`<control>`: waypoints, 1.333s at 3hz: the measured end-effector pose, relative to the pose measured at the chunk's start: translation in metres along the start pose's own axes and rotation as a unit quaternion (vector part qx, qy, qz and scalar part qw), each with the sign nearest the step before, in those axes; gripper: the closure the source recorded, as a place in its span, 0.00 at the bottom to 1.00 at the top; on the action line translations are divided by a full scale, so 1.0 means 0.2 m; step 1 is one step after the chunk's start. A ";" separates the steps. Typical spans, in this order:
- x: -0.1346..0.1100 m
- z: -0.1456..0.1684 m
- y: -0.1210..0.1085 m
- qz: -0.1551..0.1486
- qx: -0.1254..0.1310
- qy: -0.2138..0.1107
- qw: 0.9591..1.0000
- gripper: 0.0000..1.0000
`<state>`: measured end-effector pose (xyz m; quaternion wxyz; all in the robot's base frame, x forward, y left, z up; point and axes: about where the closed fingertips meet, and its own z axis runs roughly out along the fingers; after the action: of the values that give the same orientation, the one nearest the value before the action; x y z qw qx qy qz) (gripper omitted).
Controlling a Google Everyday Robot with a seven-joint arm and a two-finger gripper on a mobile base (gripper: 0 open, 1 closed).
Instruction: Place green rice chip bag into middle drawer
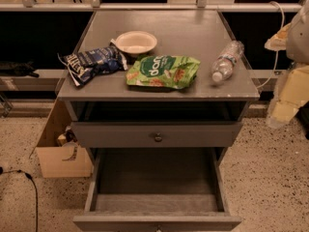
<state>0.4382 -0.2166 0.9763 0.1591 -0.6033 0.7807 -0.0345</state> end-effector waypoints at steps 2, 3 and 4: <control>-0.05 0.00 -0.05 -0.002 -0.013 -0.045 0.999 0.00; -0.18 0.06 -0.16 0.004 -0.037 -0.115 0.993 0.00; -0.38 0.12 -0.31 -0.011 -0.038 -0.157 0.987 0.00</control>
Offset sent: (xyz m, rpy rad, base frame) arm 0.0141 0.0088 0.0051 0.1595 0.0278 0.0632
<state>0.5205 -0.1569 0.9852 0.2567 -0.6150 0.7403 0.0887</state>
